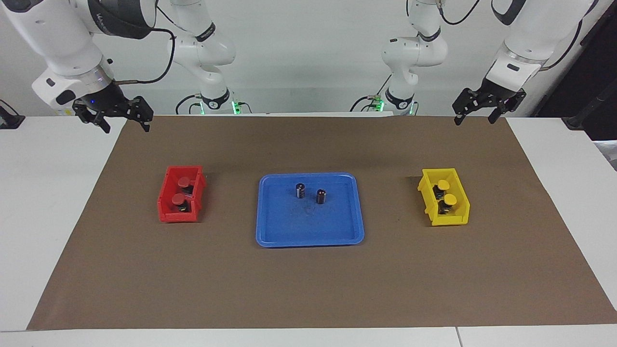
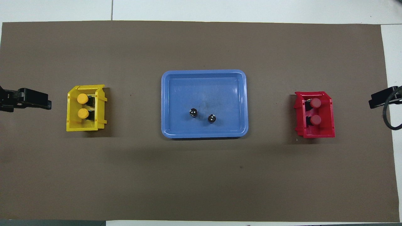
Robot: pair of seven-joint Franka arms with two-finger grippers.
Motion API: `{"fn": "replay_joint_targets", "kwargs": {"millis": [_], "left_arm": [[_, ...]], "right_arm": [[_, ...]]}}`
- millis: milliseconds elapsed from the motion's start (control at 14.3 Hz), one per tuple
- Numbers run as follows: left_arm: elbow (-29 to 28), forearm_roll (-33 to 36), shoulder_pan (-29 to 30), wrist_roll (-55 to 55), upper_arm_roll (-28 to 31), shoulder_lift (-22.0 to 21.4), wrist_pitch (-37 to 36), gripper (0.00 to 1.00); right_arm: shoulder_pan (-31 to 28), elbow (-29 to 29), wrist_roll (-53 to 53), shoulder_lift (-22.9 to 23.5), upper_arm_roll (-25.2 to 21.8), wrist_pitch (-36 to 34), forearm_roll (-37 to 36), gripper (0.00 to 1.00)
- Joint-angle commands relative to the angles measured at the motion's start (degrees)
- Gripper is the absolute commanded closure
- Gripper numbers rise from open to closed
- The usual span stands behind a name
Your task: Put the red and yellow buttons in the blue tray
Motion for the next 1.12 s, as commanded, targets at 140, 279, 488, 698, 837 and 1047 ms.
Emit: {"fn": "replay_joint_targets", "kwargs": {"millis": [140,279,488,698,837,1047], "left_arm": [[0.44,-0.33,0.85,0.15,-0.06,-0.01,-0.83,0.00],[0.44,-0.25,0.85,0.15,-0.06,-0.01,-0.83,0.00],[0.44,-0.24,0.85,0.15,-0.06,-0.01,-0.83,0.00],[0.44,-0.24,0.76,0.07,-0.06,-0.01,-1.27,0.00],[0.44,-0.24,0.76,0.07,-0.15,-0.01,-1.36,0.00],[0.44,-0.24,0.67,-0.11,-0.24,-0.01,-1.18,0.00]], "right_arm": [[-0.10,-0.48,-0.17,-0.17,0.61,0.00,0.85,0.00],[-0.27,-0.48,-0.17,-0.17,0.70,0.17,0.85,0.00],[-0.36,-0.05,-0.78,0.09,0.70,0.78,0.85,0.00],[-0.19,0.13,-0.78,0.45,0.70,1.93,0.94,0.00],[-0.36,1.96,-0.69,2.19,0.70,1.84,1.72,0.00],[-1.06,3.47,-0.34,7.55,0.70,4.29,4.18,0.00]]}}
